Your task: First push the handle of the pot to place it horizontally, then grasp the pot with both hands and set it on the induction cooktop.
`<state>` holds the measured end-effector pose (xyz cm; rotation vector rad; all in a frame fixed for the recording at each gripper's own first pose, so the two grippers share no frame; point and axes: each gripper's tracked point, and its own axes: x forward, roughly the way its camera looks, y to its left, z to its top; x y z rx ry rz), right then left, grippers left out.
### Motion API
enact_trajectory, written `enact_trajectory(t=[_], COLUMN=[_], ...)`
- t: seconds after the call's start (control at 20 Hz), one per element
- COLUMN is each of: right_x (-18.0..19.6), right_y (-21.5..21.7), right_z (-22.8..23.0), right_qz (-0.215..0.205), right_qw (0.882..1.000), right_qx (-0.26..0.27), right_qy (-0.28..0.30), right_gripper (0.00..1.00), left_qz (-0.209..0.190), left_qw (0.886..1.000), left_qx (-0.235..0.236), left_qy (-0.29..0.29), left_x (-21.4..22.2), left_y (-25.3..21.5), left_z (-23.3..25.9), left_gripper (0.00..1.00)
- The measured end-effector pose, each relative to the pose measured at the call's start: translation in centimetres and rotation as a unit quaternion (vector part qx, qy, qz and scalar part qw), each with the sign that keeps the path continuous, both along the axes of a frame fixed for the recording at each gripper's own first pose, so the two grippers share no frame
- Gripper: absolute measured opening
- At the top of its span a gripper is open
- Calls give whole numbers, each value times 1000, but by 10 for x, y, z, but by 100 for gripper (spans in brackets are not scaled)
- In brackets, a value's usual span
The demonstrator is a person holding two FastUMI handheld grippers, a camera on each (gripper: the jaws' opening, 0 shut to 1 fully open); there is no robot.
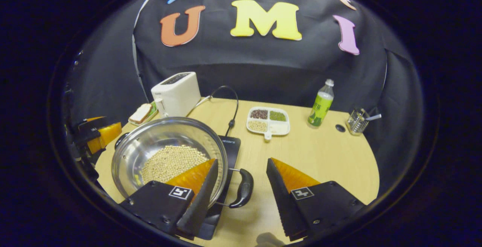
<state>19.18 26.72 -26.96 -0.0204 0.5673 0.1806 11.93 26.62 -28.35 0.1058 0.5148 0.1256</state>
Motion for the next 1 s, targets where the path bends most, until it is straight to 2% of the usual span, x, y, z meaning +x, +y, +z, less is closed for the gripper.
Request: enact_trajectory(t=[0.2,0.3,0.4,0.45,0.5,0.65,0.85,1.0], right_x=[-38,-63,-90,-106,-121,-166,-219,-256], right_y=[-29,-56,-78,-96,-111,-163,-229,-266], right_z=[60,95,130,151,168,214,242,254], right_qz=[15,13,13,10,9,-4,-25,-40], right_qw=[998,995,991,989,986,976,968,963], right_qx=[5,15,30,30,29,39,46,49], right_qy=[-58,-96,-128,-147,-165,-212,-245,-260], right_gripper=[82,82,82,84,99,99,99,99], left_qz=[7,3,-3,-9,-17,-31,-42,-47], left_qw=[998,996,993,991,989,982,973,970], left_qx=[-4,-25,-25,-21,-20,-23,-36,-31], left_qy=[-61,-90,-118,-130,-145,-186,-226,-236], left_x=[-33,-52,-76,-86,-95,-123,-169,-198], left_y=[-41,-77,-111,-130,-151,-210,-274,-305], left_z=[65,96,132,150,166,208,255,275], left_gripper=[96,96,96,96,96,96,95,95])
